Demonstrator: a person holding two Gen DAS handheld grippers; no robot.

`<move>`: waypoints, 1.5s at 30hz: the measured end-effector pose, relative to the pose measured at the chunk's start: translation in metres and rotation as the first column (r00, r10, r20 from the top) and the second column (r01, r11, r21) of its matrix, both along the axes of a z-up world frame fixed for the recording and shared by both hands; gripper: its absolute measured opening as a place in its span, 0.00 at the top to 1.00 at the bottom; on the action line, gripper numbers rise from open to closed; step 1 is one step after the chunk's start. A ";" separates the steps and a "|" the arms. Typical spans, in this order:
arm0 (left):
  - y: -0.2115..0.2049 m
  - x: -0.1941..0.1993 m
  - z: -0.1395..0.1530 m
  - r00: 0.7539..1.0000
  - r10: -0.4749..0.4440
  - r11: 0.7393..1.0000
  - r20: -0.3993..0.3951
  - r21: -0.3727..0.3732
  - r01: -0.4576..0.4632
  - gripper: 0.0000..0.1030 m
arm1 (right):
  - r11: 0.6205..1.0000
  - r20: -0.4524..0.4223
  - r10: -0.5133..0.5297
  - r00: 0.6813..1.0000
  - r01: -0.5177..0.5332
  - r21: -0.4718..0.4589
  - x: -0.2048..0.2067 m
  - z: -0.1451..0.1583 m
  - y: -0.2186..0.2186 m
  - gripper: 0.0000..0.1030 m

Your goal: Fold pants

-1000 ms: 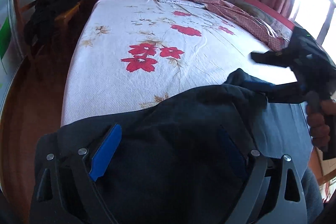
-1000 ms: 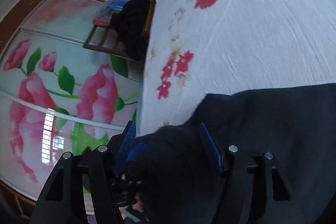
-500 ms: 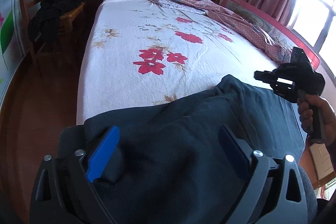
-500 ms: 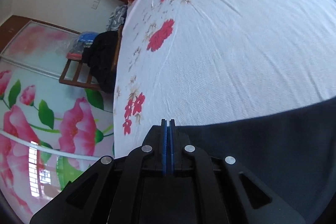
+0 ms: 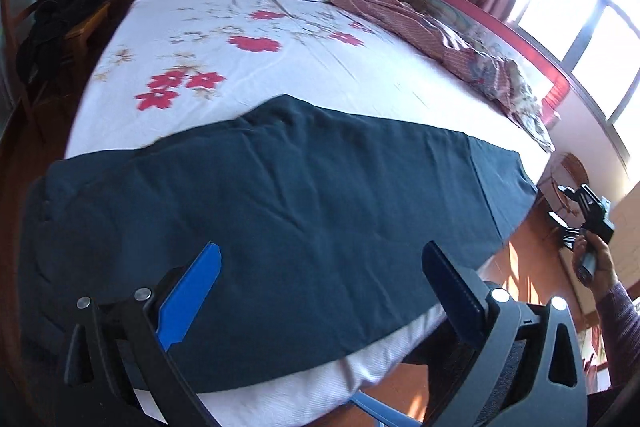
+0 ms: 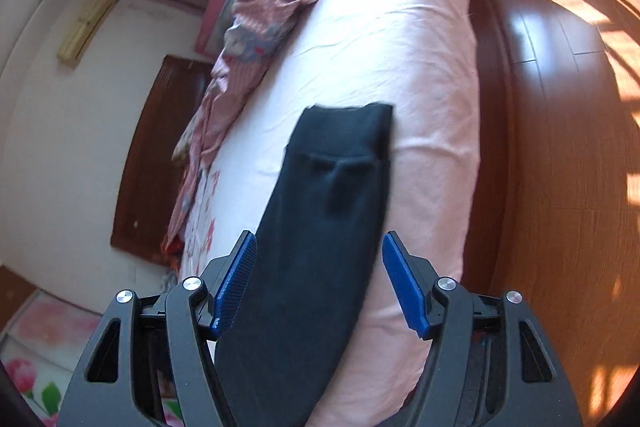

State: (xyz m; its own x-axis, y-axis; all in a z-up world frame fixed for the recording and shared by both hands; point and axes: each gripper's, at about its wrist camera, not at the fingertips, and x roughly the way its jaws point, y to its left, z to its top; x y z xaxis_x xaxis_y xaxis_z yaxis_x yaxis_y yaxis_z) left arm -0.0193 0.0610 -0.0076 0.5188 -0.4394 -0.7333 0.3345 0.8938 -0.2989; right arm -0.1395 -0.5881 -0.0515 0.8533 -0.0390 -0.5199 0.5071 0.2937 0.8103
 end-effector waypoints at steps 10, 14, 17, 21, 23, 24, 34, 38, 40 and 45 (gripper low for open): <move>-0.036 -0.011 -0.005 0.995 -0.068 0.997 -0.074 0.036 0.070 0.02 | 0.999 0.033 -0.013 0.999 0.011 0.054 0.032 -0.040 -0.032 0.37; -0.031 -0.008 -0.009 0.994 -0.032 0.998 -0.101 0.041 0.037 0.02 | 0.999 -0.008 0.044 0.999 -0.044 -0.002 0.051 -0.035 -0.022 0.57; -0.028 -0.006 -0.014 0.993 -0.022 0.999 -0.118 0.032 0.026 0.02 | 0.998 -0.058 0.059 0.997 -0.058 0.014 0.060 -0.037 -0.021 0.59; -0.024 -0.006 -0.014 0.992 -0.016 1.000 -0.123 0.011 0.018 0.02 | 0.995 -0.152 0.067 0.986 -0.078 -0.066 0.066 -0.020 -0.017 0.92; -0.019 -0.005 -0.012 0.993 -0.007 1.000 -0.117 -0.002 0.007 0.02 | 0.985 -0.189 0.082 0.979 -0.109 -0.138 0.073 -0.003 -0.008 0.93; -0.016 -0.005 -0.012 0.993 0.001 1.000 -0.115 -0.007 -0.001 0.02 | 0.977 -0.205 0.087 0.975 -0.123 -0.172 0.077 0.007 -0.004 0.93; 0.041 -0.002 -0.003 0.989 0.130 0.988 -0.077 -0.077 -0.136 0.02 | 0.504 -0.401 0.307 0.863 -0.505 -0.701 0.131 0.140 0.182 0.93; 0.072 -0.006 -0.006 0.977 0.200 0.974 -0.078 -0.090 -0.206 0.02 | 0.182 -0.511 0.395 0.764 -0.610 -0.771 0.122 0.138 0.310 0.93; 0.087 -0.010 -0.008 0.970 0.228 0.967 -0.078 -0.094 -0.235 0.02 | 0.000 -0.600 0.406 0.689 -0.656 -0.754 0.115 0.110 0.373 0.93; 0.121 -0.013 -0.016 0.947 0.304 0.945 -0.102 -0.095 -0.313 0.02 | -0.407 -0.833 0.288 0.472 -0.727 -0.553 0.093 -0.013 0.481 0.93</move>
